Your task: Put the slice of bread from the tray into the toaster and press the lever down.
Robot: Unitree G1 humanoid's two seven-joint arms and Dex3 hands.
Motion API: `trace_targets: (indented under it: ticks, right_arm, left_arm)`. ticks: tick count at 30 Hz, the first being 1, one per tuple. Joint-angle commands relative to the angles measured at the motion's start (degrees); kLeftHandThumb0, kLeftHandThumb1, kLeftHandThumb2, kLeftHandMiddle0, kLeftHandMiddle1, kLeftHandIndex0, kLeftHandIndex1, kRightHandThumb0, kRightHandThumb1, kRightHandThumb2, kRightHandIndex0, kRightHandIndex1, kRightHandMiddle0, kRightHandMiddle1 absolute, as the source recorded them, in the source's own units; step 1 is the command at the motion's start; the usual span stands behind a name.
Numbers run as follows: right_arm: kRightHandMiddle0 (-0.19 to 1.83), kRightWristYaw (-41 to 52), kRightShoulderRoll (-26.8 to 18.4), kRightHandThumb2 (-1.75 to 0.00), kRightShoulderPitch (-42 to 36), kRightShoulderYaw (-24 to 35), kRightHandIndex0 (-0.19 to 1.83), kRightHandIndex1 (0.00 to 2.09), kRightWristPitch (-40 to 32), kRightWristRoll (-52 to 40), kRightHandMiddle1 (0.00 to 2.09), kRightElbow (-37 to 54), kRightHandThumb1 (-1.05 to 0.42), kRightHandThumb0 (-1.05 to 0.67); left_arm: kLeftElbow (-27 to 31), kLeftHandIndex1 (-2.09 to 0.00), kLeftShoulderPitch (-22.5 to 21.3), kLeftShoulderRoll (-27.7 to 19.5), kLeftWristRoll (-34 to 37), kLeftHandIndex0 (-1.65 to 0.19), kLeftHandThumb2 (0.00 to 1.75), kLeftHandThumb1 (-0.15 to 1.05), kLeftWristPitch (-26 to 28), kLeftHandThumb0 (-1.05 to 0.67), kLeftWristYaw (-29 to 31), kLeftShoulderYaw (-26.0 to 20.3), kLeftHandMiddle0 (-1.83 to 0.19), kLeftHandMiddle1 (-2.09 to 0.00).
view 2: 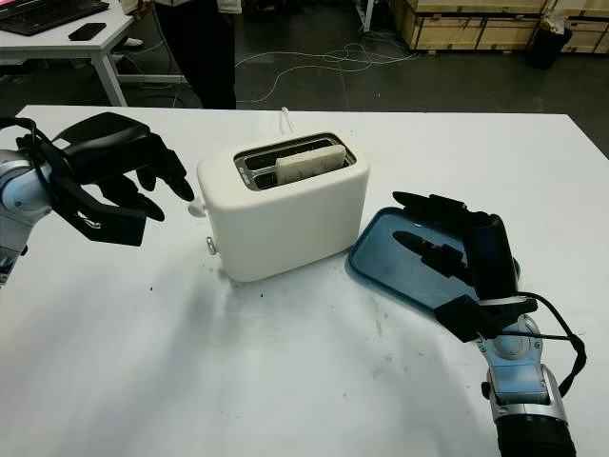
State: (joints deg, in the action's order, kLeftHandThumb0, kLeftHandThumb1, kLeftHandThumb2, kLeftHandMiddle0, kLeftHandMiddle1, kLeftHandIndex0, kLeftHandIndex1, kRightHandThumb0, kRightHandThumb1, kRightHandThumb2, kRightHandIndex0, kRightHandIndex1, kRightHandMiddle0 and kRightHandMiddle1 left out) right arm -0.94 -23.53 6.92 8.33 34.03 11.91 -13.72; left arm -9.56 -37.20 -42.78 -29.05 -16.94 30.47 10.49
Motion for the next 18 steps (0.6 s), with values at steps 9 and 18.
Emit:
trace_targets:
  ticks: [9,18]
  right_arm:
    - [0.95,0.1,0.6,0.0,-0.1,-0.2,1.06,0.0,-0.5,-0.7,0.0,0.5,-0.81,-0.31]
    - [0.95,0.0,0.6,0.0,0.0,-0.2,1.07,0.0,0.5,-0.8,0.0,-0.1,-0.81,-0.3]
  left_arm:
    - [-2.2,-0.01,-0.4,1.2,-0.7,-1.22,0.0,0.62,-1.8,-0.36,-1.5,1.4,-0.92,-1.0]
    - [-5.0,-0.03,-0.5,2.4,0.0,-1.31,0.02,0.75,-5.5,-0.45,-2.6,2.1,-1.08,-0.88]
